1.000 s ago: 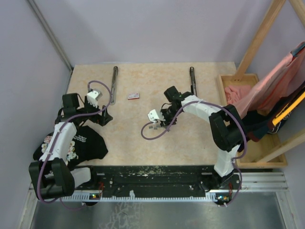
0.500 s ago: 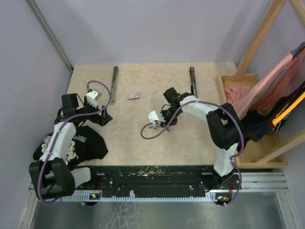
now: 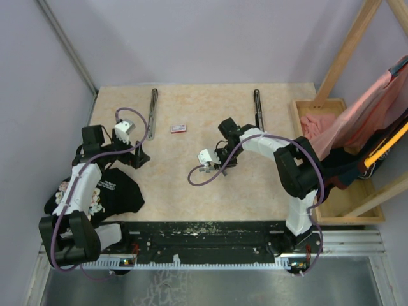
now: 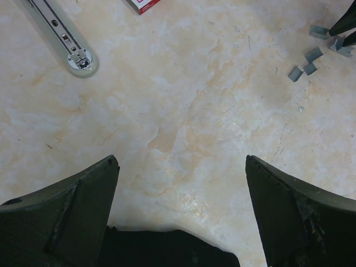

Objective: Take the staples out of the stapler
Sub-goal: Pick up the staple from the center of the board.

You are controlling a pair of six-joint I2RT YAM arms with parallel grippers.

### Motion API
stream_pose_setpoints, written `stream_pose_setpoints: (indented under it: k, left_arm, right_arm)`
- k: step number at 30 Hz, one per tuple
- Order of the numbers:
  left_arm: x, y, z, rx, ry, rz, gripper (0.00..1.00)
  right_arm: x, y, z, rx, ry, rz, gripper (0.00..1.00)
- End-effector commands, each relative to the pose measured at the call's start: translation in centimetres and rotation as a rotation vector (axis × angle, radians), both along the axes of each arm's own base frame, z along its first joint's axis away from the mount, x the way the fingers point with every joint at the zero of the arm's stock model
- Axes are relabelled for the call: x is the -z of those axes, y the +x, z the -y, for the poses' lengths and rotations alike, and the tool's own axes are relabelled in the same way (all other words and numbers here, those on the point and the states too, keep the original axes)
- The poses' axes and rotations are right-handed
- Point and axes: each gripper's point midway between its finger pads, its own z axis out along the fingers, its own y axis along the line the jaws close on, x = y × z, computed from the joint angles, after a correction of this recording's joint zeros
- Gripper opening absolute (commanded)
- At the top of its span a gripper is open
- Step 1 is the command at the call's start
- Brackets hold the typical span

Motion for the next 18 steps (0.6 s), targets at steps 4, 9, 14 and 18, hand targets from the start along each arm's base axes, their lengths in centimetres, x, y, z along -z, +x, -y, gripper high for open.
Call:
stream_pose_setpoints:
  k: [4,9,14,18]
  left_arm:
    - [-0.08,-0.24,0.17,0.021,-0.015,0.0,1.0]
    - [0.07,-0.29,0.13,0.02,-0.017,-0.006,1.0]
    - [-0.04,-0.25,0.13,0.021,-0.019,-0.005,1.0]
    - [-0.01,-0.25,0.09,0.018,-0.022,-0.007,1.0]
  right_arm:
    - [0.07,-0.62,-0.6,-0.022,0.014,-0.006,0.29]
    - [0.04,-0.97,-0.62,-0.033,0.015,-0.017,0.28]
    - [0.13,-1.19,-0.66,-0.041,0.011,-0.02,0.27]
    - [0.3,-1.27,-0.63,-0.041,0.006,-0.024,0.24]
